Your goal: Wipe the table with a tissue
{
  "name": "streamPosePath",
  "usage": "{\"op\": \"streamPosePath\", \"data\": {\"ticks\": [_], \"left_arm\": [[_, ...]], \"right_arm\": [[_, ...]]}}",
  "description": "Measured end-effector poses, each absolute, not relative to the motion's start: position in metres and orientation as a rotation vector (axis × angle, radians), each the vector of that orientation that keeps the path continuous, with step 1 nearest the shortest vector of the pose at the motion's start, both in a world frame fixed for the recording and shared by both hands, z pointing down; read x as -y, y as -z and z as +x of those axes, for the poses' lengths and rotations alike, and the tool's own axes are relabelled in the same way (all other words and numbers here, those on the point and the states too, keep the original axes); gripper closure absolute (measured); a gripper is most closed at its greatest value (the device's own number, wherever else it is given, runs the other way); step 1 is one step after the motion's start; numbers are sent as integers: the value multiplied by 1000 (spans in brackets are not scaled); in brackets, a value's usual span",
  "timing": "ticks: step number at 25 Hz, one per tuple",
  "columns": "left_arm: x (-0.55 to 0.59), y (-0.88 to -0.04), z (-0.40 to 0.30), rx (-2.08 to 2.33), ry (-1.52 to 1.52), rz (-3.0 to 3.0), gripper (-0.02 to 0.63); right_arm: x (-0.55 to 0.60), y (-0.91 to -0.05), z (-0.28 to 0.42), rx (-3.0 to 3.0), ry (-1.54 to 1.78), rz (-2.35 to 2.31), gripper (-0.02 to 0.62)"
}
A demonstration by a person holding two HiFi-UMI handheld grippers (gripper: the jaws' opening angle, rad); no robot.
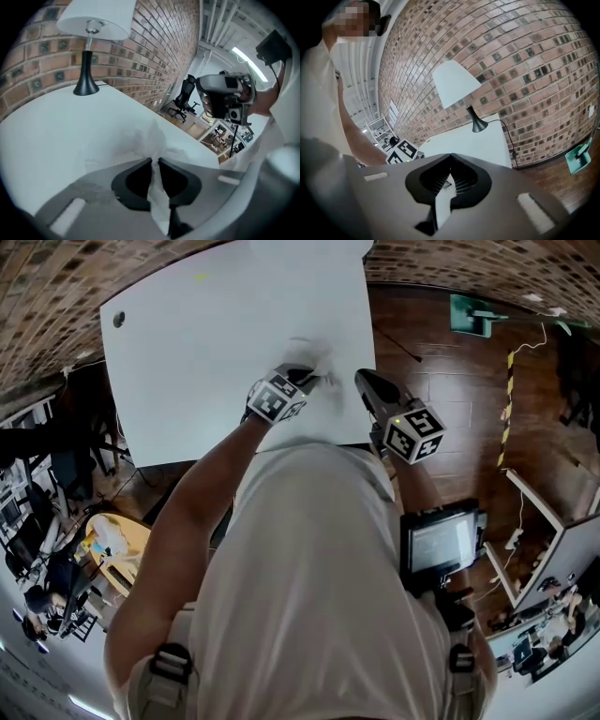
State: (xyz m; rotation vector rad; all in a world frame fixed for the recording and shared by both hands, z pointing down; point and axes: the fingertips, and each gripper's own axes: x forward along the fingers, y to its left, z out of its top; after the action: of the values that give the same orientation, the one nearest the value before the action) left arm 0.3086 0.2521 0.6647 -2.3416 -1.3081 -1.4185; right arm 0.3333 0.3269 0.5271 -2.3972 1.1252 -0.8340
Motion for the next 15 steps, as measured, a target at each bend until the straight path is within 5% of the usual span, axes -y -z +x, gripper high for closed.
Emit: {"op": "streamPosePath", "data": {"ticks": [8, 15], "left_arm": [[-164, -651, 412, 798, 1354, -2630, 569], [-220, -650, 404, 922, 1363, -2613, 569]], "right_arm": [[-350, -531, 325, -1071, 836, -2414, 588], [-375, -534, 322, -1010, 828, -2428, 588]]}}
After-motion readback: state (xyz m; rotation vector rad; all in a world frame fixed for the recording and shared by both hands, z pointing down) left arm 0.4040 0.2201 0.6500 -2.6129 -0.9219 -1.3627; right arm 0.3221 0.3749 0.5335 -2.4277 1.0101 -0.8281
